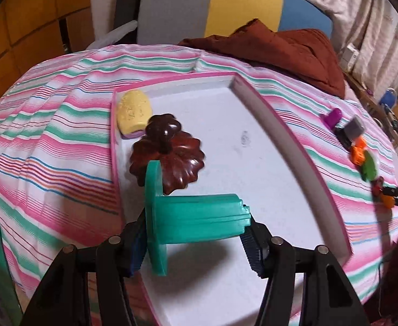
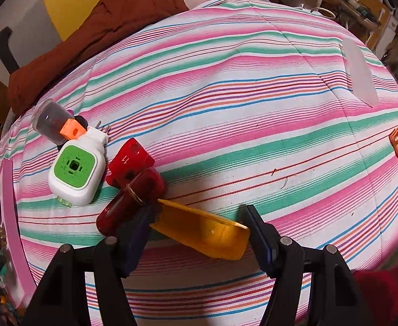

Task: Organize rigid objects
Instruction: 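Set the teal spool in the tray beside the brown piece and open the left tool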

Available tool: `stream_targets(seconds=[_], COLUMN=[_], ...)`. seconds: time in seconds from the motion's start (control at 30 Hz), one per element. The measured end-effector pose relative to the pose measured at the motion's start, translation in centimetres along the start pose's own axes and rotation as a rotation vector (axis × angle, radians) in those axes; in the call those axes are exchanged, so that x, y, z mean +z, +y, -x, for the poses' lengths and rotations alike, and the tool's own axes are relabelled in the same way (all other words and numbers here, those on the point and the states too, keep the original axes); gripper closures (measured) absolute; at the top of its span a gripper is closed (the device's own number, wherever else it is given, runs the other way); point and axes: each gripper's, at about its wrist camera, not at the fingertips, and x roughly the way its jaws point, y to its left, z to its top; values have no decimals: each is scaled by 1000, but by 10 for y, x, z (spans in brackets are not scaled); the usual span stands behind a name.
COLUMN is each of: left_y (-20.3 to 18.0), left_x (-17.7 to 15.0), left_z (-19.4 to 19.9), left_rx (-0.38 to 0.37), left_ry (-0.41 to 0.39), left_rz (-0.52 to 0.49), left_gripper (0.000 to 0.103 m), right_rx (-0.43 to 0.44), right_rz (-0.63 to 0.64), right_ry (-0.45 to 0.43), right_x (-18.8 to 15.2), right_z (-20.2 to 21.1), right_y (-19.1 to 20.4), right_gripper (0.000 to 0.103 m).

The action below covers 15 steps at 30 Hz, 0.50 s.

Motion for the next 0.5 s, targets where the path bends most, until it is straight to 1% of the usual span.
stream_targets(seconds=[0.2, 0.37, 0.5], left_y=[4, -4, -8], left_x=[-4, -15, -19], left_z=[5, 15, 20], left_rx=[8, 14, 37], left_ry=[3, -16, -43], left_rz=[7, -25, -29], left_gripper=[41, 32, 31], right_rx=[3, -4, -14], right_rz=[-4, 3, 15], right_ry=[0, -3, -7], right_x=[1, 4, 4], right_z=[-1, -5, -5], right_y=[0, 5, 7], right_gripper=[35, 35, 35])
